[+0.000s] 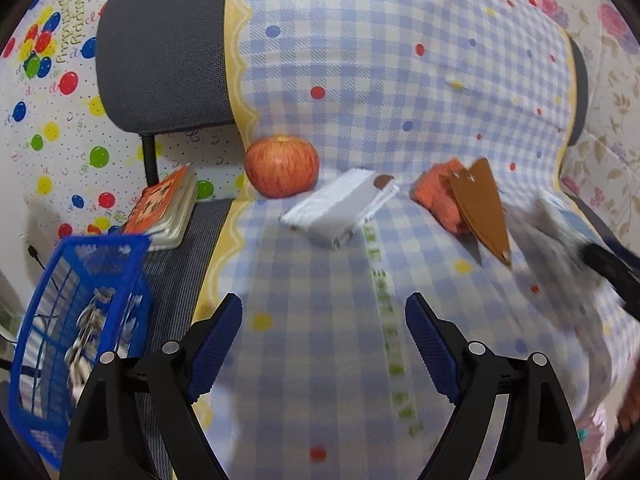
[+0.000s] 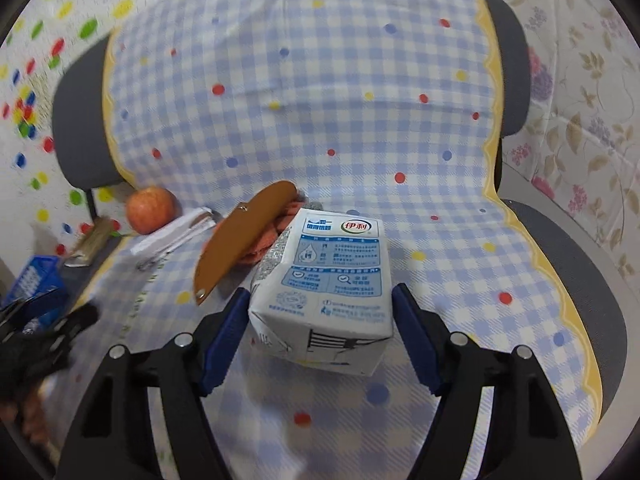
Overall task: Collect trash
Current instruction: 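Grasp the white milk carton with the right tool while the left tool grasps the white paper packet, then carry the milk carton and paper packet over the trash bin and release them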
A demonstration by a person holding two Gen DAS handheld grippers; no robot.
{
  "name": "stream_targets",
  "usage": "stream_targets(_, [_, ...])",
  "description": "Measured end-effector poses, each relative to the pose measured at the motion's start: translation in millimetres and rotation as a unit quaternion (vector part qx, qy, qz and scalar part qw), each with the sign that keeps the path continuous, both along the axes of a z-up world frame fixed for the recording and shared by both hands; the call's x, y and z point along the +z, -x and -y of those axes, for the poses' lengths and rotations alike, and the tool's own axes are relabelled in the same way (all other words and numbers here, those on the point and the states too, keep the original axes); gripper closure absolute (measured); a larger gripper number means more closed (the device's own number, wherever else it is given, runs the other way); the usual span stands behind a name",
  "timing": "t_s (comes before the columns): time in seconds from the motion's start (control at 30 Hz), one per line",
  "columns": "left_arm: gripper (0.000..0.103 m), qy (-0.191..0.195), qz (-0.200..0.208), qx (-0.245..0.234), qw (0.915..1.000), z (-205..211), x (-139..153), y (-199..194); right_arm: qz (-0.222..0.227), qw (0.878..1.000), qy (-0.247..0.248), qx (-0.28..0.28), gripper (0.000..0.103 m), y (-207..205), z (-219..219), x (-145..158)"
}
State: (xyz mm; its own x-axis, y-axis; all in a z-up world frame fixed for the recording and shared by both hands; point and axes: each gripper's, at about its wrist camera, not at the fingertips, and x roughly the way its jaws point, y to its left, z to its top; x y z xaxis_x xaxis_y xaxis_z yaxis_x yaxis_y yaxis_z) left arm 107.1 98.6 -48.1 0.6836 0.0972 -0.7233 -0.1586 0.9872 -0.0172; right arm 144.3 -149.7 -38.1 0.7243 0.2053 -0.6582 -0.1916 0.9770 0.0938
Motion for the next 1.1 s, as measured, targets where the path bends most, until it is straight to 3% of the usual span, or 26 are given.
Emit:
stream_targets(0.07, [0.020, 0.003, -0.005, 0.006, 1.0000, -3, -3, -15, 0.002, 1.000, -0.020, 0.000, 0.032, 7, 13, 5])
stream_targets(0.17, [0.029, 0.002, -0.024, 0.013, 0.9996, -6, -12, -44, 0.008, 0.999, -0.040, 0.002, 0.032, 14, 25, 12])
stream_targets(0.33, [0.030, 0.000, -0.043, 0.022, 0.9988, -17, -22, -83, 0.019, 0.998, -0.054, 0.013, 0.032, 20, 30, 20])
stream_targets(0.53, [0.030, 0.034, -0.058, 0.017, 0.9976, -37, -32, -113, 0.017, 0.997, -0.074, 0.020, 0.031, 20, 35, 19])
stream_targets(0.67, [0.032, 0.055, -0.070, -0.011, 0.9960, -40, -39, -119, 0.011, 0.996, -0.081, 0.024, 0.031, 23, 37, 17])
stream_targets(0.87, [0.079, 0.024, -0.059, -0.075, 0.9951, -11, -34, -103, 0.004, 0.995, -0.093, 0.021, 0.031, 34, 43, 14])
stream_targets(0.93, [0.086, 0.014, -0.050, -0.082, 0.9953, 0, -28, -90, 0.004, 0.995, -0.094, 0.020, 0.031, 38, 44, 15])
stream_targets(1.1, [0.092, 0.039, 0.006, -0.097, 0.9946, 24, 0, -31, 0.014, 0.996, -0.090, 0.022, 0.031, 58, 51, 24])
